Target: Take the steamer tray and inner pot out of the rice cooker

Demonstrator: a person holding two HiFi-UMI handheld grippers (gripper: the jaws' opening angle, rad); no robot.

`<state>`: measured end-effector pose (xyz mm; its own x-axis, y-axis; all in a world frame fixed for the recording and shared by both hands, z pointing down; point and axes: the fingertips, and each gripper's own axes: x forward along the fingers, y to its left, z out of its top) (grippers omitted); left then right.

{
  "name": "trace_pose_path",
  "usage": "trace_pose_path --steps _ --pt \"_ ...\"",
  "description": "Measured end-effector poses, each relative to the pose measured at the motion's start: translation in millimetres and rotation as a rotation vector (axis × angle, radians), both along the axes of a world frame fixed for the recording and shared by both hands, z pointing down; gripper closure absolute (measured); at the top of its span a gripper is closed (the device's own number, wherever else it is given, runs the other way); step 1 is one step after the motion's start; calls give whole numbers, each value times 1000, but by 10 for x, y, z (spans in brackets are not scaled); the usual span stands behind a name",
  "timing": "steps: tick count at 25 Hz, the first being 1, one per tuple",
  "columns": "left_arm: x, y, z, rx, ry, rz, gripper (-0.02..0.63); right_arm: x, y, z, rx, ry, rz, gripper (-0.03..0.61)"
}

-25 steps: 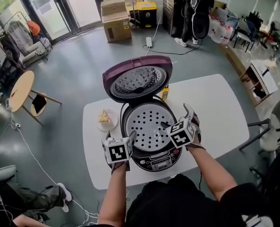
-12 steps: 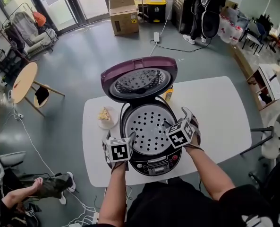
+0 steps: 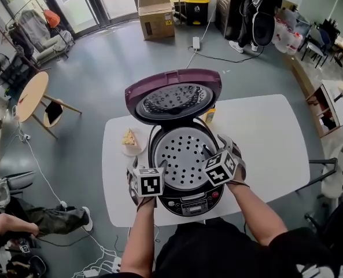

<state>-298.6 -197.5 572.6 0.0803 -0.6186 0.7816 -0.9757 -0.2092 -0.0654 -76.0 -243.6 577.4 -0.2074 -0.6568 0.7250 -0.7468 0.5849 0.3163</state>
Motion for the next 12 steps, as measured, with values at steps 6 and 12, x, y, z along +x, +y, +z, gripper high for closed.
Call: trace_pose_path --steps 6,12 --pt "54 -3 -37 18 -21 41 203 -48 4 -37 40 -1 -38 360" --pt "147 -20 -65 55 -88 105 317 -94 17 -57 67 9 -71 412"
